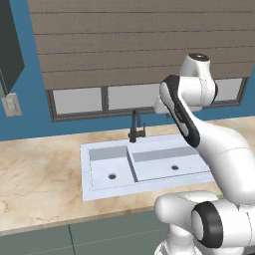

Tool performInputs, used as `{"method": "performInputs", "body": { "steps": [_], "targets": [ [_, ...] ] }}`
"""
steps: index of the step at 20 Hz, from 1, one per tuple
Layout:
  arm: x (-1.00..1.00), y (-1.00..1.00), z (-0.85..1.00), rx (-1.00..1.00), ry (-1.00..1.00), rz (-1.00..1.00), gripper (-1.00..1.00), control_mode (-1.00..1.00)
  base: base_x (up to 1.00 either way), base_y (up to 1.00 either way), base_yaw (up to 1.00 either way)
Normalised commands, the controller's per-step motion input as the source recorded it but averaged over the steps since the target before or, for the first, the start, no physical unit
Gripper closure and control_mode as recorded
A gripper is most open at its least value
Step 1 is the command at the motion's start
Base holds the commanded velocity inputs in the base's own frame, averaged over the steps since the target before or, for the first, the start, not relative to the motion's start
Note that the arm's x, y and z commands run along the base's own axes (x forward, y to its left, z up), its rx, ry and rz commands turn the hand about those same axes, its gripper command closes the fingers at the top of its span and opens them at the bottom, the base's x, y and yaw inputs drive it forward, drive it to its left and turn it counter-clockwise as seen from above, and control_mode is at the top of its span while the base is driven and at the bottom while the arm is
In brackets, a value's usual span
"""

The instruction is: Soak the sponge with water for a few seconds and then drop it inside the sink.

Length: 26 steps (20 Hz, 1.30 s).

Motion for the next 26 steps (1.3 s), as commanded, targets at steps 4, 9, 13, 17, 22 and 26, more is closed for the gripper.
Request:
{"method": "performInputs", "body": {
  "steps": [4,9,13,17,22,26],
  "targets": [
    [0.63,-0.50,-0.04,-0.06,-0.03,0.10,-1.00,-1.00,0.00,0.00,0.00],
    [0.97,-0.79,-0.02,-0.06,-0.03,0.23,-1.00,-1.00,0.00,0.00,0.00],
    [0.57,-0.33,0.00,0.00,0.00,0.11,-1.00,-1.00,0.00,0.00,0.00],
    [0.00,0.01,0.00,0.00,-0.07,-0.02,-1.00,-1.00,0.00,0.00,0.00],
    [-0.11,0.17,0.00,0.00,-0.13,-0.01,-1.00,-1.00,0.00,0.00,0.00],
    [-0.16,0.27,-0.03,0.03,-0.09,0.00,-1.00,-1.00,0.00,0.00,0.00]
  ]
}}
